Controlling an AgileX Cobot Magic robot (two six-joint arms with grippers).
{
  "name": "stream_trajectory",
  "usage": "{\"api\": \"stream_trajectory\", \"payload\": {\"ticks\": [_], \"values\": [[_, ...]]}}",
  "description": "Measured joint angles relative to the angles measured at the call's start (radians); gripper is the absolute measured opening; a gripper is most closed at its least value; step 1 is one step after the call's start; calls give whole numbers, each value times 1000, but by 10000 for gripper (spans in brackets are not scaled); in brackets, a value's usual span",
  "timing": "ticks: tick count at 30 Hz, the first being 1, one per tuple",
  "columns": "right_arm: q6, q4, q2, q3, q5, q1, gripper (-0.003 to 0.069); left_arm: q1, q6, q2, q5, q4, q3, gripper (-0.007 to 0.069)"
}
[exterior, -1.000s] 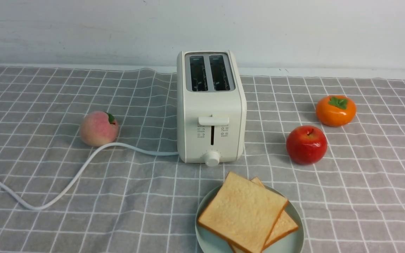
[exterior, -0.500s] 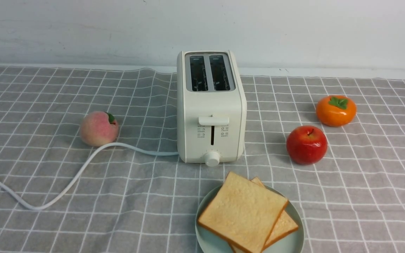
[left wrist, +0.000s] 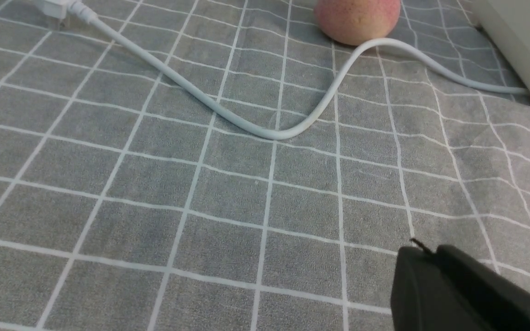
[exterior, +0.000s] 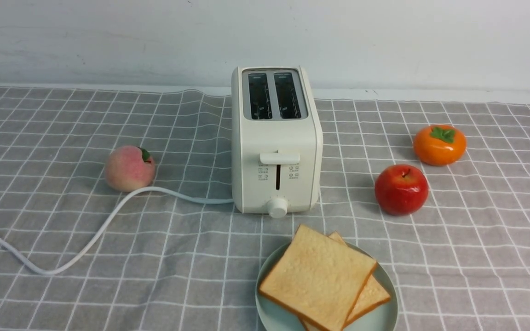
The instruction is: Take toasted bread from bread machine on grey coffee table place on plate.
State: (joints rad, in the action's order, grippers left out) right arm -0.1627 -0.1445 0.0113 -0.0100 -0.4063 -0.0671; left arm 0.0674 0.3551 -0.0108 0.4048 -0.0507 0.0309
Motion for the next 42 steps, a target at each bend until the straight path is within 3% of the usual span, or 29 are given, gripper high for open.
{"api": "stream_trajectory", "payload": {"ticks": [8,42], "values": [[0,-13,0,-1,1,103,106,0,0,0,0,0,0,28],[0,-22,0,-2,3,111,145,0,0,0,0,0,0,57]]}}
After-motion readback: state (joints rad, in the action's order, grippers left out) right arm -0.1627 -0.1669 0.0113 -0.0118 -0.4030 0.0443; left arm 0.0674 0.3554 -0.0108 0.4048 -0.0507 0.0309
